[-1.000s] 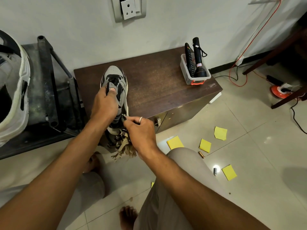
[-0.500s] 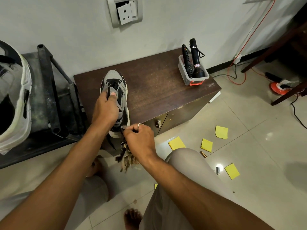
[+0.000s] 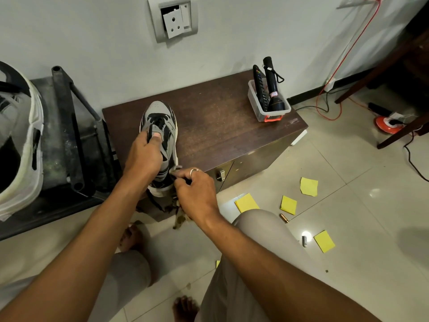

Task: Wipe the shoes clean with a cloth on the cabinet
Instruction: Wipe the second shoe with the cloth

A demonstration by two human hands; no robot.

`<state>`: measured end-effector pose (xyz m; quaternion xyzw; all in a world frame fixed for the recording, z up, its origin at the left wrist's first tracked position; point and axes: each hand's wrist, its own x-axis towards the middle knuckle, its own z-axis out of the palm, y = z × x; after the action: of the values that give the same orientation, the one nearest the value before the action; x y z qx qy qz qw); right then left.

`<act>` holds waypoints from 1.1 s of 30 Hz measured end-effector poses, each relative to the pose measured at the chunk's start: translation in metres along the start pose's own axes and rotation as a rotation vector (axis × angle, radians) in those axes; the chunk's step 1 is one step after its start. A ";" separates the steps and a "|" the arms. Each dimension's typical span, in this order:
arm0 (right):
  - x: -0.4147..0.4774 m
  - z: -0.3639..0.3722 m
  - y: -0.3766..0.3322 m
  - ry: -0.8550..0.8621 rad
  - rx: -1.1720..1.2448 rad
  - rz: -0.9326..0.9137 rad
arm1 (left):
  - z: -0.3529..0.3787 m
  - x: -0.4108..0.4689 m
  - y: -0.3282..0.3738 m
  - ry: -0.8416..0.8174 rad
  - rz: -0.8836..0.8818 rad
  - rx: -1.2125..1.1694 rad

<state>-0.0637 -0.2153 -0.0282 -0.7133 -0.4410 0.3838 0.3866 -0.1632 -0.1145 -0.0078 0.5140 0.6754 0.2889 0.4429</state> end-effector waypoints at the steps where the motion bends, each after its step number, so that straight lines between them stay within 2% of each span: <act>1: 0.001 -0.002 0.001 -0.009 0.029 0.041 | -0.002 0.000 0.001 -0.016 -0.001 0.021; 4: 0.010 -0.005 -0.002 0.081 0.153 0.146 | -0.008 0.006 0.003 -0.088 0.010 0.107; 6: 0.018 -0.002 -0.010 0.164 0.182 0.125 | -0.012 0.010 0.004 -0.114 0.025 0.132; 10: 0.023 0.005 -0.014 0.042 0.122 0.008 | -0.013 0.011 0.000 -0.094 0.057 0.136; 15: 0.014 0.001 -0.006 -0.056 0.091 0.062 | -0.010 0.009 0.002 -0.043 0.060 0.125; 20: 0.022 0.002 -0.013 0.080 0.191 0.046 | -0.011 0.009 0.001 -0.057 0.067 0.117; 23: 0.018 0.013 -0.016 0.060 0.188 -0.048 | -0.012 0.009 -0.001 -0.038 0.067 0.119; 30: 0.015 -0.005 -0.008 -0.084 0.190 0.135 | -0.010 0.006 0.002 -0.030 0.065 0.104; 33: 0.021 -0.007 -0.012 0.014 0.230 0.131 | -0.012 0.006 0.002 -0.047 0.066 0.093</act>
<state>-0.0546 -0.1937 -0.0189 -0.6940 -0.3440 0.4514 0.4430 -0.1735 -0.1076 -0.0031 0.5626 0.6602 0.2598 0.4244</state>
